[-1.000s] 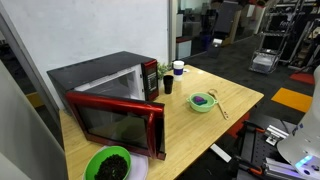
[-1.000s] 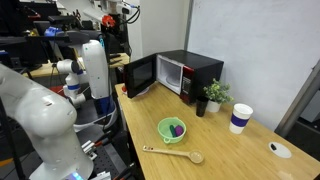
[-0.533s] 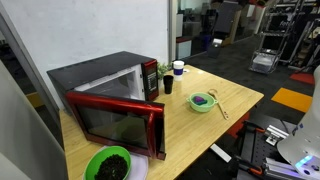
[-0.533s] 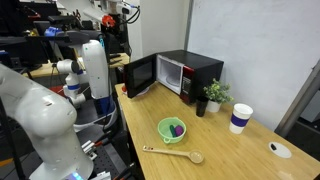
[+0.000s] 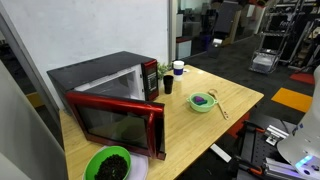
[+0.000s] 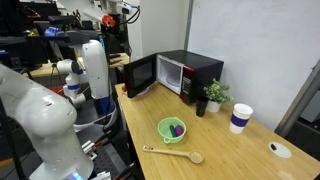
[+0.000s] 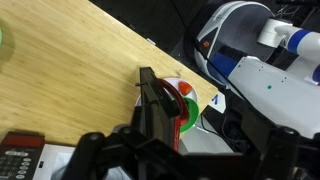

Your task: Close the microwave door, move the white plate to the right, remove the zucchini and purple grapes from the green pot and place them on the white plate

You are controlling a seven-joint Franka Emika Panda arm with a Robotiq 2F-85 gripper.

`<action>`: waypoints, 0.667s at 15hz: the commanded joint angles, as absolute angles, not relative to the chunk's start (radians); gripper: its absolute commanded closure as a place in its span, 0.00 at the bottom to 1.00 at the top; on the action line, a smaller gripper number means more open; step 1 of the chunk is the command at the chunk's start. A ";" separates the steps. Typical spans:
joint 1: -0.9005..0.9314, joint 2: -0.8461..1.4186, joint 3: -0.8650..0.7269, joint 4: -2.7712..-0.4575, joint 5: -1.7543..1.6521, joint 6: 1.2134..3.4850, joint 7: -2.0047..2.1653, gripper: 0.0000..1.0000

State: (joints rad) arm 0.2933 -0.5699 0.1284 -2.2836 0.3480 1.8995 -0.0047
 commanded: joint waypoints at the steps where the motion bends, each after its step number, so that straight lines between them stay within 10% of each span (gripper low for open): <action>1: 0.274 -0.570 0.143 -2.281 0.357 1.894 -0.012 0.00; 10: 0.301 -0.428 0.170 -2.255 0.406 2.076 -0.077 0.00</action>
State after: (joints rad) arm 0.2952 -0.5259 0.1542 -2.2841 0.3754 1.9956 -0.0336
